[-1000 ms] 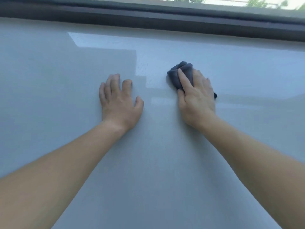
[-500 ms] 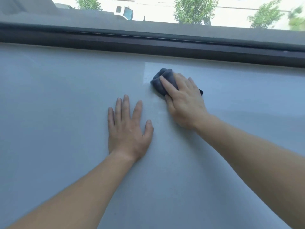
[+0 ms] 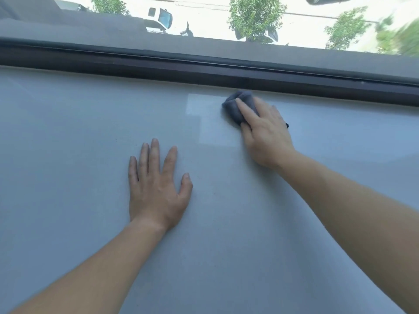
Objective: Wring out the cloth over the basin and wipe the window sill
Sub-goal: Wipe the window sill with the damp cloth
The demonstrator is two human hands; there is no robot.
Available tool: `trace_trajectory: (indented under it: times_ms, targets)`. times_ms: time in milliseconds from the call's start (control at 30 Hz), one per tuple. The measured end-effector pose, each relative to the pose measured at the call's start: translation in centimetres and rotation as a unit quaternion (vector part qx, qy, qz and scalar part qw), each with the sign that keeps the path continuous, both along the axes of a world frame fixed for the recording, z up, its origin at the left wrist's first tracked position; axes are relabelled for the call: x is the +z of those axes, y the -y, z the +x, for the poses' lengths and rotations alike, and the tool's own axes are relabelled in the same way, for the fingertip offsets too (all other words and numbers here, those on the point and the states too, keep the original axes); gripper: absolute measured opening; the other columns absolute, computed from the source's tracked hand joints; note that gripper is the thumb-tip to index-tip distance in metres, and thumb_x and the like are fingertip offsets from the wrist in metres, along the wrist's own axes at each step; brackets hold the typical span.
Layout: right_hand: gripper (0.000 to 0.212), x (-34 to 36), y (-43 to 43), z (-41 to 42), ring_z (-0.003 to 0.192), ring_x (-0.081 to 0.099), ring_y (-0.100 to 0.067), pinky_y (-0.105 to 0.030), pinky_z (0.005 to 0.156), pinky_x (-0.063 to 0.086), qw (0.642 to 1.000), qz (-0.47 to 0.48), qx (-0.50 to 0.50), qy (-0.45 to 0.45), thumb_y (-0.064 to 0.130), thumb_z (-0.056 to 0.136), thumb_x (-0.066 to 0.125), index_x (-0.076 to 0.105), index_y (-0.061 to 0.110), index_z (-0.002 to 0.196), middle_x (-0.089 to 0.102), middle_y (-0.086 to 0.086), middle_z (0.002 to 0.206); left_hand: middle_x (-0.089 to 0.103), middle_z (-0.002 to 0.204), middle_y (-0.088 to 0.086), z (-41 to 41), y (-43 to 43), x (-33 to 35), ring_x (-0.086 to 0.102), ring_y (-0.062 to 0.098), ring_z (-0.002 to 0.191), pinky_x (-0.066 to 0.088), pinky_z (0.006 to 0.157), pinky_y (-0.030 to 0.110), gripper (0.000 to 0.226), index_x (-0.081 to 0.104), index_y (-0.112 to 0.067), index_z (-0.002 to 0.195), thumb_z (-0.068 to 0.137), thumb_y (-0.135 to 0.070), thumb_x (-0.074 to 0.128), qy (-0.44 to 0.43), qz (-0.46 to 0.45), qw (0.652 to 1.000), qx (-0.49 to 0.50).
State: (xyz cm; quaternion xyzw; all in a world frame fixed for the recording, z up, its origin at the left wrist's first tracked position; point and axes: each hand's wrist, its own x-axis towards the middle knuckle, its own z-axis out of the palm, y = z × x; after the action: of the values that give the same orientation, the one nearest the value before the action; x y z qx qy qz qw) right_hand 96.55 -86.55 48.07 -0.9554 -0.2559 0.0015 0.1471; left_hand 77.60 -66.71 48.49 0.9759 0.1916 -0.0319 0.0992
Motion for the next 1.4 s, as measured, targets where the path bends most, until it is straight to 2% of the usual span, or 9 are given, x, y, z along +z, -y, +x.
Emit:
trace_trajectory:
  times_ms: [167,367,533,600,767,967,1167,1300,1400]
  targets:
    - [0.054,0.7,3.2,0.1,0.13,0.037,-0.032,-0.049,0.114,0.026,0.982,0.021,-0.189,-0.011,0.027,0.096,0.037,0.036,0.026,0.15,0.039,-0.009,0.149,0.006,0.166,0.009,-0.1,0.0,-0.1,-0.005,0.023,0.153,-0.002,0.123,0.048,0.071,0.024,-0.025,0.155,0.09,-0.055,0.023,0.002,-0.002,1.0,-0.001]
    - [0.052,0.4,3.1,-4.6,0.137,0.032,-0.03,-0.047,0.117,0.022,0.996,-0.015,0.083,-0.021,0.028,0.096,0.042,0.04,0.029,0.149,0.037,-0.009,0.152,0.004,0.166,0.009,-0.1,-0.1,0.2,-0.006,0.023,0.153,-0.003,0.123,0.048,0.073,0.021,-0.026,0.156,0.089,-0.055,0.02,-0.007,0.001,1.0,-0.001]
    - [0.054,0.7,3.5,-0.7,0.123,0.043,-0.036,-0.042,0.105,0.033,0.99,0.016,-0.137,-0.004,0.025,0.094,0.041,0.041,0.023,0.148,0.047,-0.012,0.141,0.001,0.166,0.009,-0.1,-0.2,0.0,-0.009,0.023,0.152,-0.004,0.122,0.049,0.072,0.018,-0.026,0.156,0.09,-0.055,0.019,-0.007,-0.003,1.0,-0.008]
    - [0.054,0.5,2.9,-4.1,0.126,0.04,-0.035,-0.043,0.109,0.031,0.992,0.017,-0.122,-0.006,0.028,0.096,0.043,0.04,0.025,0.149,0.042,-0.012,0.147,0.0,0.166,0.009,-0.1,-0.2,0.0,-0.009,0.023,0.152,-0.004,0.122,0.049,0.072,0.017,-0.026,0.156,0.09,-0.055,0.019,-0.01,-0.003,1.0,-0.011]
    - [0.053,1.0,5.0,-11.0,0.139,0.031,-0.03,-0.044,0.118,0.022,0.995,-0.029,0.088,-0.036,0.032,0.097,0.037,0.041,0.027,0.149,0.038,-0.009,0.152,-0.001,0.166,0.01,-0.1,-0.2,0.0,-0.009,0.024,0.152,-0.004,0.122,0.049,0.073,0.016,-0.026,0.156,0.089,-0.056,0.016,-0.01,-0.004,1.0,-0.011]
    - [0.056,0.5,4.0,-8.7,0.124,0.042,-0.035,-0.044,0.108,0.033,0.987,0.019,-0.157,-0.015,0.026,0.094,0.039,0.039,0.026,0.15,0.043,-0.011,0.146,-0.001,0.166,0.01,-0.3,-0.4,-0.2,-0.009,0.024,0.152,-0.006,0.122,0.049,0.074,0.017,-0.026,0.156,0.088,-0.056,0.016,-0.008,-0.009,1.0,-0.019]
    - [0.053,0.8,6.8,-17.1,0.143,0.029,-0.031,-0.045,0.119,0.024,0.996,-0.038,0.066,-0.047,0.031,0.097,0.039,0.039,0.028,0.149,0.034,-0.009,0.156,0.003,0.166,0.012,-0.5,-0.5,-0.2,-0.006,0.026,0.153,-0.004,0.122,0.05,0.072,0.021,-0.025,0.154,0.089,-0.056,0.02,0.006,-0.015,1.0,-0.021]
    - [0.058,0.8,8.1,-12.9,0.14,0.032,-0.032,-0.042,0.117,0.025,0.992,-0.003,-0.118,-0.045,0.034,0.095,0.035,0.032,0.031,0.153,0.03,-0.005,0.158,0.006,0.165,0.013,-0.4,-0.5,-0.3,-0.002,0.026,0.153,-0.004,0.122,0.051,0.069,0.028,-0.028,0.151,0.088,-0.055,0.028,0.023,-0.028,0.999,-0.022]
    - [0.059,0.9,6.6,-16.6,0.141,0.028,-0.031,-0.047,0.118,0.023,0.993,0.005,-0.109,-0.049,0.034,0.095,0.039,0.031,0.03,0.153,0.028,-0.007,0.158,0.009,0.164,0.013,-0.6,-0.3,-0.3,0.0,0.026,0.152,-0.007,0.121,0.055,0.055,0.039,-0.033,0.145,0.091,-0.046,0.035,0.053,-0.021,0.997,-0.047]
